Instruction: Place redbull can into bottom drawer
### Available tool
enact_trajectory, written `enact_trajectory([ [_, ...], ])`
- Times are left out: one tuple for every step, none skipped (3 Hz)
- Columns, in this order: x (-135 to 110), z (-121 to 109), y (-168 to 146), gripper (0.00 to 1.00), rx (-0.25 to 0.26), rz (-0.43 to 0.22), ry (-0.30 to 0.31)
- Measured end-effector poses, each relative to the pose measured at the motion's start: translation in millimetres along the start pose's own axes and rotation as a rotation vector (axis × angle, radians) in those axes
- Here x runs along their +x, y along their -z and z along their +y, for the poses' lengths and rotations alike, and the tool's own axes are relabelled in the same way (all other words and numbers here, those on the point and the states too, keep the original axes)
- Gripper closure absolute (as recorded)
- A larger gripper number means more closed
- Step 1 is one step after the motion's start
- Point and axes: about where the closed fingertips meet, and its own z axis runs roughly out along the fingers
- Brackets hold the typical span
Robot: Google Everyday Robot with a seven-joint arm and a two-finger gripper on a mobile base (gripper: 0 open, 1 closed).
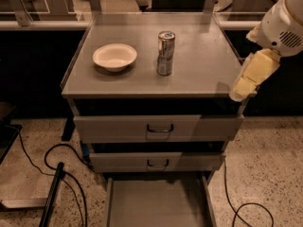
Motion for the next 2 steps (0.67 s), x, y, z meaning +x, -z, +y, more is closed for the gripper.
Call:
enact_trajectory([
  [-24.3,-26.0,-20.5,0.00,0.029,-0.035,-0.020],
  [-25.9,-25.6,-24.4,0.00,0.032,-0.047,-0.026],
])
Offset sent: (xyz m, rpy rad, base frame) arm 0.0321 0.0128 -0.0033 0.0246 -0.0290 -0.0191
